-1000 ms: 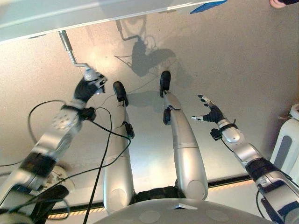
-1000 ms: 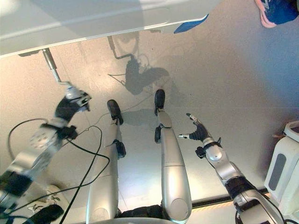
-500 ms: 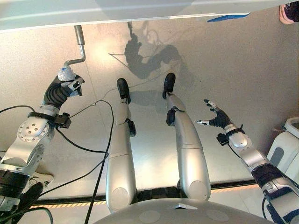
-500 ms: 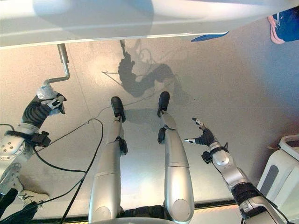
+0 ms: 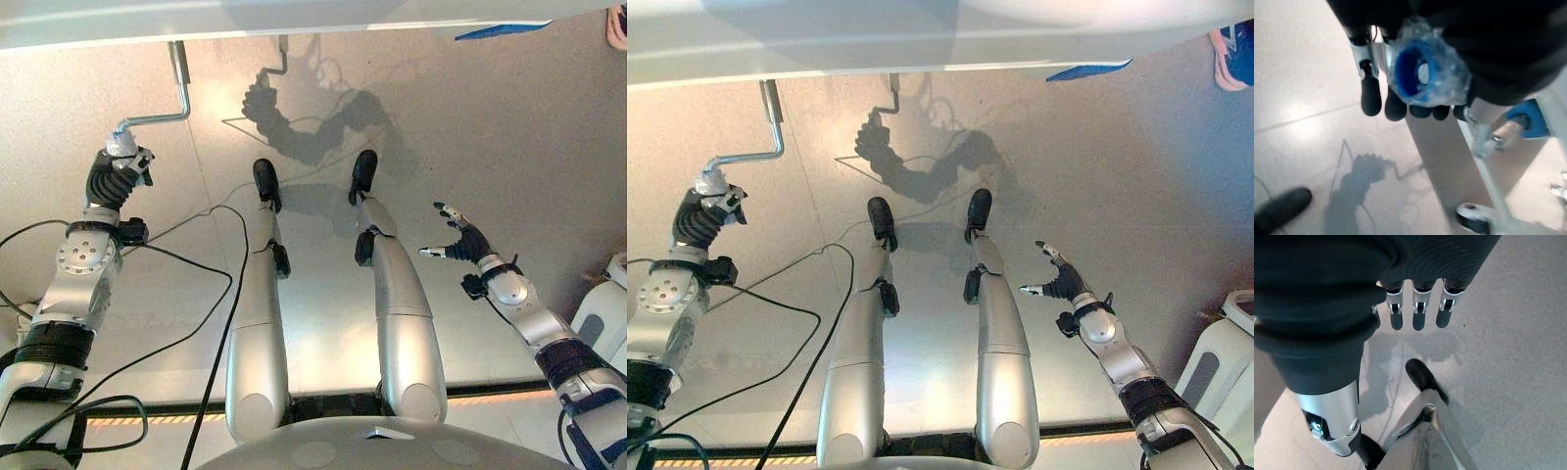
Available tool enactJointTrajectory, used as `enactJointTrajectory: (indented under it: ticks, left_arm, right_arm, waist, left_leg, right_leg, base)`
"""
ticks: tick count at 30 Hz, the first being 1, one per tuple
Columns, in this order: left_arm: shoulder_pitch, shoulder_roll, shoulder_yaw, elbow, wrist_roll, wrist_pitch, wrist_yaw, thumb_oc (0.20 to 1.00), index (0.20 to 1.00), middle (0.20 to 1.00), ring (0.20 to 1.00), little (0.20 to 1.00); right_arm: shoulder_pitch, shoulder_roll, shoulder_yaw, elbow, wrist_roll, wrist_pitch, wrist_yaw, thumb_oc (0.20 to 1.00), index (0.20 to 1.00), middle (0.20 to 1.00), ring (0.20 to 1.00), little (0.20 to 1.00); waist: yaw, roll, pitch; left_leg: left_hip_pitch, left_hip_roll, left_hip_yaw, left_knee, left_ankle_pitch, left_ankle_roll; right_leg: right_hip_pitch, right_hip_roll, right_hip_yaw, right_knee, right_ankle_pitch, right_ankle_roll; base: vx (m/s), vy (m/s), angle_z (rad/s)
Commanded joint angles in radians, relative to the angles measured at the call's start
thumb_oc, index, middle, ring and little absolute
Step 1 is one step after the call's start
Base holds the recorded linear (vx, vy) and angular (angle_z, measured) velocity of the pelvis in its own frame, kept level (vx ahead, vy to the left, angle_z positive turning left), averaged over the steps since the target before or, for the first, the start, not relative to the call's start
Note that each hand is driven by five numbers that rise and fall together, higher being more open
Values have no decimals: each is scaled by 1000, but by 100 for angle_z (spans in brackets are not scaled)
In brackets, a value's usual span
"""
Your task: Raise the hospital bed
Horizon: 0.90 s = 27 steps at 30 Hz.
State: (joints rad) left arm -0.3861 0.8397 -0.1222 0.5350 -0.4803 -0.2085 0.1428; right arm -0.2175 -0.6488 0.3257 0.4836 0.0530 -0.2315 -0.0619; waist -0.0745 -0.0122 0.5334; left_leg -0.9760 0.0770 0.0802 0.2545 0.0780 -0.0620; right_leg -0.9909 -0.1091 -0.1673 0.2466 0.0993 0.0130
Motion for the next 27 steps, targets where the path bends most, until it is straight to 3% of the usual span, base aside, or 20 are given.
enactJointTrajectory:
  ticks: [1, 11, 18, 20, 22, 26, 27]
  left_arm:
    - [-32, 112, 49, 106, 31, 8, 76, 200, 200, 200, 200, 200]
    - [-293, 107, -99, 351, 113, 61, 86, 200, 200, 200, 200, 200]
    - [-405, -14, -193, 435, 167, 94, 96, 200, 200, 200, 200, 200]
    - [-405, -14, -193, 436, 167, 94, 96, 200, 200, 200, 200, 200]
    - [-428, -106, -232, 395, 173, 93, 111, 200, 200, 200, 200, 200]
    - [-424, -152, -253, 369, 169, 91, 108, 200, 200, 200, 200, 200]
    - [-425, -205, -290, 304, 163, 80, 108, 200, 200, 200, 200, 200]
  right_arm:
    - [11, 11, 71, -13, 40, 3, 9, 1000, 1000, 1000, 1000, 1000]
    - [-37, 55, 137, -10, 67, 0, 12, 1000, 1000, 1000, 1000, 1000]
    - [-51, 62, 177, -69, 95, 0, 10, 1000, 1000, 1000, 1000, 1000]
    - [-51, 62, 177, -69, 95, 0, 10, 1000, 1000, 1000, 1000, 1000]
    - [-64, 65, 187, -83, 101, 4, -3, 1000, 1000, 1000, 1000, 1000]
    - [-73, 69, 193, -74, 97, 8, -9, 1000, 1000, 1000, 1000, 1000]
    - [-85, 68, 199, -62, 92, 16, -17, 1000, 1000, 1000, 1000, 1000]
  waist:
    - [-57, -97, -13]
    - [-90, -150, -13]
    - [-114, -166, -13]
    - [-114, -166, -13]
    - [-126, -164, -13]
    - [-131, -161, -13]
    - [-142, -163, -13]
  left_leg:
    - [-45, -56, 41, 126, -128, 42]
    - [-80, -46, 53, 170, -155, 48]
    - [-101, -28, 64, 195, -160, 50]
    - [-101, -28, 64, 195, -160, 50]
    - [-109, -23, 68, 185, -145, 46]
    - [-102, -21, 70, 167, -132, 43]
    - [-85, -18, 76, 143, -116, 39]
  right_leg:
    - [56, -46, 67, -104, 67, 186]
    - [38, -38, 80, -130, 84, 185]
    - [-17, -24, 98, -98, 68, 166]
    - [-17, -24, 98, -98, 68, 166]
    - [-42, -17, 101, -83, 63, 156]
    - [-48, -13, 101, -78, 62, 152]
    - [-42, -5, 105, -80, 65, 149]
  base:
    - [16, 45, -4]
    - [8, 34, -9]
    - [-5, -39, -6]
    - [-6, -55, -6]
    - [-20, -154, -4]
    - [-14, -94, -2]
    - [-17, -130, -4]
